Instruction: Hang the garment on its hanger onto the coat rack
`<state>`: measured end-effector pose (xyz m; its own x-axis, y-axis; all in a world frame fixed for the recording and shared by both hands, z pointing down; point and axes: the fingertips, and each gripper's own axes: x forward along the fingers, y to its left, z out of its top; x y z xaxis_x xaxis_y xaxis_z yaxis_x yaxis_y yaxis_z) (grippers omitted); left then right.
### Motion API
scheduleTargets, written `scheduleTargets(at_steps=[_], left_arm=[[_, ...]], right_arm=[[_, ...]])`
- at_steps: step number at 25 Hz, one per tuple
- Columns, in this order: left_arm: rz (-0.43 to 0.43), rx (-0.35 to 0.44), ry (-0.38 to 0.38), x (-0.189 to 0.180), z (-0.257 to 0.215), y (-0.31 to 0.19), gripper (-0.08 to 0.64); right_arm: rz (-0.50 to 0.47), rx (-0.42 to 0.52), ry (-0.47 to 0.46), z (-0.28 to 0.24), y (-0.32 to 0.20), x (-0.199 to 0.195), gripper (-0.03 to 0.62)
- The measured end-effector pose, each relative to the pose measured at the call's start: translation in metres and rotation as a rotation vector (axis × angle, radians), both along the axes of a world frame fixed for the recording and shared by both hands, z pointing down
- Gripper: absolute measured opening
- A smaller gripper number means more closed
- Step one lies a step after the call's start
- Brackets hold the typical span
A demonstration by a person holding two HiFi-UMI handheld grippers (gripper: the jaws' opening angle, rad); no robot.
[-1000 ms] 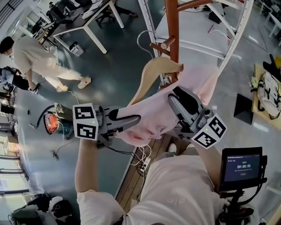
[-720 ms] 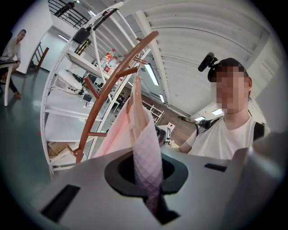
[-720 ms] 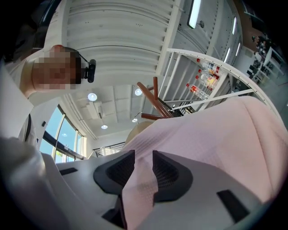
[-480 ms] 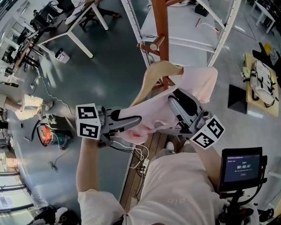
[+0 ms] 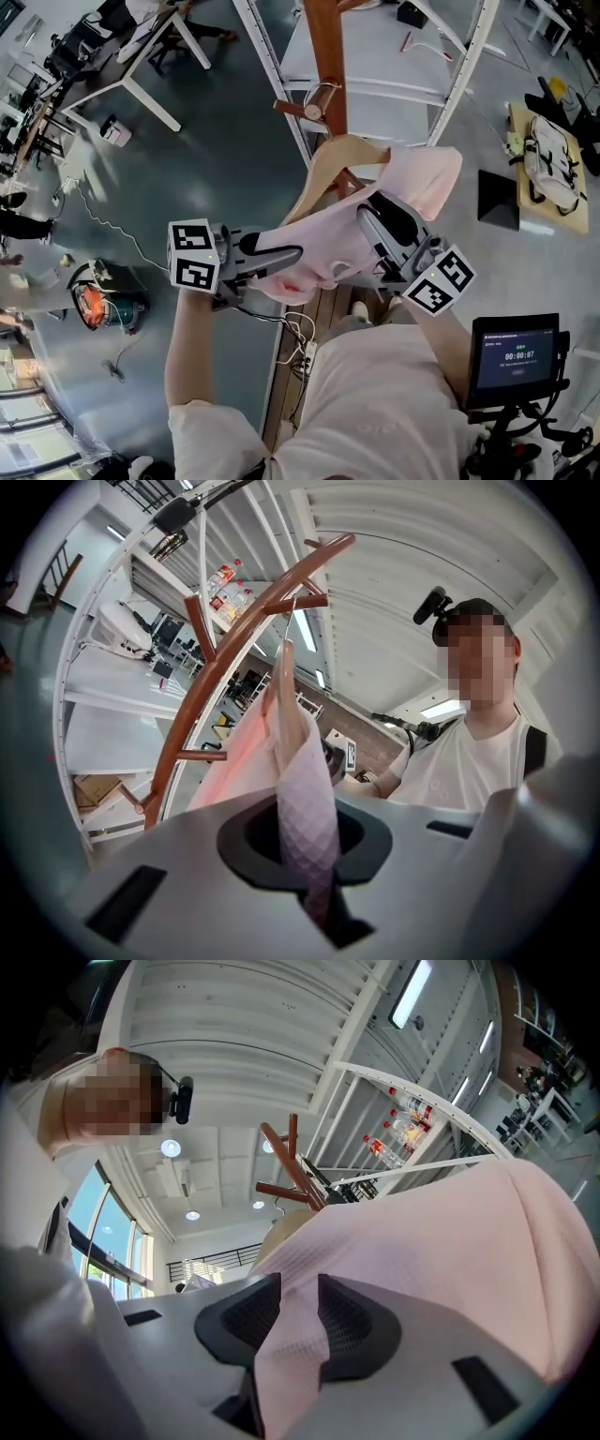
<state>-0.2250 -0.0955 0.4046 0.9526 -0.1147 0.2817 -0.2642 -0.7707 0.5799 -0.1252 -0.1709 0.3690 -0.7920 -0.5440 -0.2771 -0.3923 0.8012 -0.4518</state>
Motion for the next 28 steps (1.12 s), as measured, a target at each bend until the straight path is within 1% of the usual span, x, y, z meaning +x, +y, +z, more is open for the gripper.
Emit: scheduleTargets(at_steps=[4, 8, 13, 17, 22, 28], left_arm=[[0.018, 0.002, 0.011, 0.004, 0.001, -0.007, 0.015], [0.029, 0.013, 0.014, 0.002, 0.018, -0.028, 0.015], [0.045, 0.065, 0.008, -0.002, 0.035, -0.050, 0.015], [0.058, 0.112, 0.005, -0.010, 0.042, -0.062, 0.015], [0.072, 0.183, -0.018, -0.015, 0.049, -0.082, 0.015], [0.093, 0.232, -0.027, -0.022, 0.052, -0.097, 0.017]], right_arm=[[0.018, -0.010, 0.026, 0.000, -0.006, 0.004, 0.132], [0.037, -0.019, 0.048, 0.017, -0.026, 0.001, 0.132], [0.046, -0.020, 0.066, 0.031, -0.046, -0.002, 0.132], [0.045, -0.039, 0.082, 0.040, -0.051, -0.006, 0.132], [0.040, -0.054, 0.098, 0.051, -0.054, -0.008, 0.132], [0.044, -0.052, 0.102, 0.054, -0.061, -0.007, 0.132]])
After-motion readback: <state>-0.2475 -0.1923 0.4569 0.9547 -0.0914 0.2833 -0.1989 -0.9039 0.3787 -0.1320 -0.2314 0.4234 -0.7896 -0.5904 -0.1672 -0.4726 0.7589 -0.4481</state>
